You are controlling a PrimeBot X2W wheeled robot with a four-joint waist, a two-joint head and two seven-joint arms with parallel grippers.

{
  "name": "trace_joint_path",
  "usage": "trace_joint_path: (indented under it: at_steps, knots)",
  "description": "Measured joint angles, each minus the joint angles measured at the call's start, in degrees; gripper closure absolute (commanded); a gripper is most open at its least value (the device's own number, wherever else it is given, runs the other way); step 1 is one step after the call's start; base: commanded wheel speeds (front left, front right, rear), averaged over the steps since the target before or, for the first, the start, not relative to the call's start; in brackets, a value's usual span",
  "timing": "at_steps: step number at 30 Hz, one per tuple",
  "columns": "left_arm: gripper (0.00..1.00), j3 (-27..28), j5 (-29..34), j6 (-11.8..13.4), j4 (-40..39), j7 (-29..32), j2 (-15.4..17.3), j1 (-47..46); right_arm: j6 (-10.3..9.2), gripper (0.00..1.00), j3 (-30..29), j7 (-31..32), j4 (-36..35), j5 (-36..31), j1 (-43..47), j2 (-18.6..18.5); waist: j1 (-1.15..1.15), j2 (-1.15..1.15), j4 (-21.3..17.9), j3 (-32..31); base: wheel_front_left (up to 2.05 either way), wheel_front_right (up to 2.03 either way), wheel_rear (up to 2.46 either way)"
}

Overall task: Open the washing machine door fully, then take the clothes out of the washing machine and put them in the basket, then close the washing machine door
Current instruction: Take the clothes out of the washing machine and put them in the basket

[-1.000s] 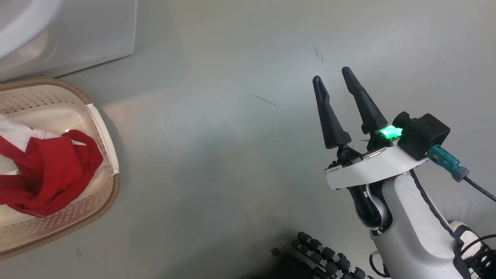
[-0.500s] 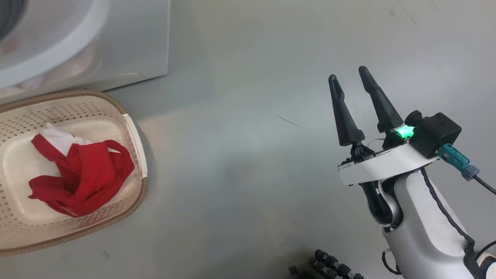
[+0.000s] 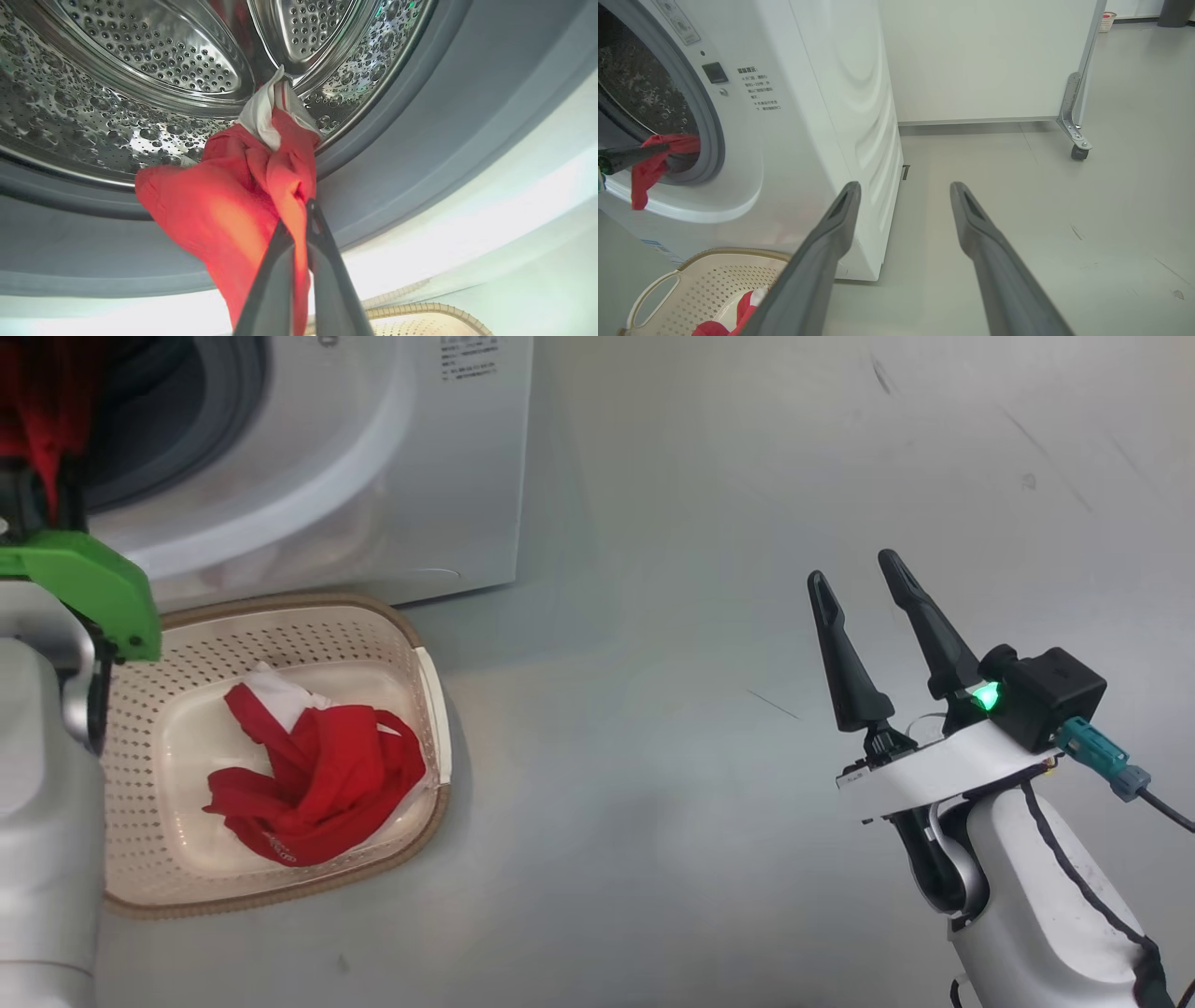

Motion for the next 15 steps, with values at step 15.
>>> trace_joint_path:
  at_steps: [15]
  knots:
    - [1.00,-4.1,-0.3,-2.6,-2.5,-9.2,-4.5,12.3,0.00,0.00,0.4,0.0,1.6,-0.3,5.3,-0.5,0.00,0.00,6.4,-10.1,0.00,0.00,0.00]
